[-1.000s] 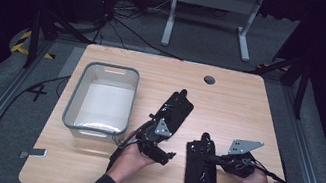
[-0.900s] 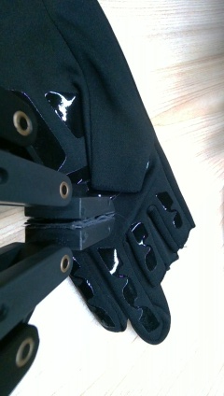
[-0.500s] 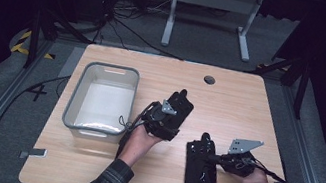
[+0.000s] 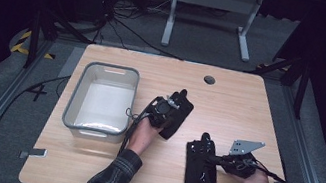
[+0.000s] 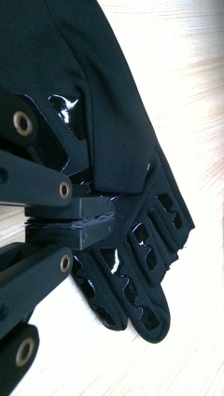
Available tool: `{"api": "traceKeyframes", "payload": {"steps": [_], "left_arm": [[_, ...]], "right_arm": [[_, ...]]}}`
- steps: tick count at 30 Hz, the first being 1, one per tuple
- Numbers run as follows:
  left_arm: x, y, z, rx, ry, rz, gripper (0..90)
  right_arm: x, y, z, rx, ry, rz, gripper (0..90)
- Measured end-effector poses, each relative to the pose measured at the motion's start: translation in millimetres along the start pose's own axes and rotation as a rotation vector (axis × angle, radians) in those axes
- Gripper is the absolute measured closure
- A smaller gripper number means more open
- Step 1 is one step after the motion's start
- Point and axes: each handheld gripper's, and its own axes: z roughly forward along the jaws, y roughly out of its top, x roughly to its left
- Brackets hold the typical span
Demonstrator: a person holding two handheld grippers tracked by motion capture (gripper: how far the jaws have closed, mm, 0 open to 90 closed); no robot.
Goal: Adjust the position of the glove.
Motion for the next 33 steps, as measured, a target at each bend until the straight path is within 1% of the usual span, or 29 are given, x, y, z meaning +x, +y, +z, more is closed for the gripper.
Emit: {"api": "traceKeyframes", "payload": {"steps": [3, 5, 8, 10, 11, 13, 16, 18, 19, 20, 22, 23, 24, 26, 27, 28, 30, 33], "left_arm": [[-0.3, -2.2, 0.5, 0.000, -0.009, -0.003, 89.6], [-2.6, -3.4, -1.1, 0.010, -0.018, -0.002, 89.6], [-10.2, -7.7, -3.7, 0.018, -0.032, 0.015, 89.6], [-15.9, -12.5, -6.7, 0.021, -0.047, 0.014, 89.6], [-19.8, -15.8, -8.5, 0.017, -0.050, 0.020, 89.6], [-25.5, -20.5, -11.6, 0.019, -0.059, 0.019, 89.6], [-37.5, -29.9, -17.1, 0.017, -0.077, 0.025, 89.6], [-43.6, -35.6, -20.7, 0.017, -0.092, 0.024, 89.6], [-43.6, -35.6, -20.7, 0.017, -0.092, 0.024, 89.6], [-47.0, -38.9, -22.9, 0.020, -0.104, 0.029, 89.6], [-53.1, -45.8, -27.1, 0.019, -0.110, 0.034, 89.5], [-53.1, -45.8, -27.1, 0.019, -0.110, 0.034, 89.6], [-54.6, -49.3, -29.4, 0.018, -0.111, 0.033, 89.6], [-55.7, -53.3, -31.5, 0.013, -0.123, 0.028, 89.6], [-56.6, -56.5, -33.6, 0.016, -0.140, 0.023, 89.6], [-57.9, -58.8, -34.8, 0.015, -0.150, 0.020, 89.6], [-59.3, -60.6, -35.6, 0.012, -0.152, 0.021, 89.6], [-63.6, -65.2, -37.7, 0.008, -0.179, 0.020, 89.5]], "right_arm": [[-0.6, -1.0, -0.2, 0.001, -0.004, 0.002, 89.2], [-0.7, -1.3, -0.6, 0.001, -0.005, 0.005, 89.2], [-0.6, -1.5, -0.9, 0.001, -0.007, 0.005, 89.2], [-0.5, -1.6, -1.0, 0.001, -0.007, 0.004, 89.2], [-0.6, -1.6, -1.2, 0.004, -0.006, 0.003, 89.2], [-0.5, -1.6, -0.9, 0.005, -0.007, 0.002, 89.2], [0.3, -1.8, -0.3, 0.008, -0.003, 0.006, 89.3], [0.7, -2.0, -0.1, 0.012, -0.004, 0.005, 89.5], [0.7, -2.0, -0.1, 0.012, -0.004, 0.005, 89.5], [1.0, -2.2, 0.2, 0.012, 0.000, 0.005, 89.5], [1.3, -2.4, 1.4, 0.018, 0.000, 0.003, 89.6], [1.3, -2.4, 1.4, 0.018, 0.000, 0.003, 89.6], [1.2, -2.5, 1.9, 0.019, 0.002, 0.001, 89.6], [1.1, -3.0, 3.5, 0.027, 0.004, 0.001, 89.6], [0.9, -3.3, 4.4, 0.034, 0.004, 0.000, 89.6], [1.0, -3.7, 5.0, 0.034, 0.005, 0.003, 89.7], [0.4, -4.6, 5.0, 0.034, 0.008, 0.008, 89.7], [-0.2, -5.8, 3.6, 0.036, 0.003, 0.011, 89.7]]}}
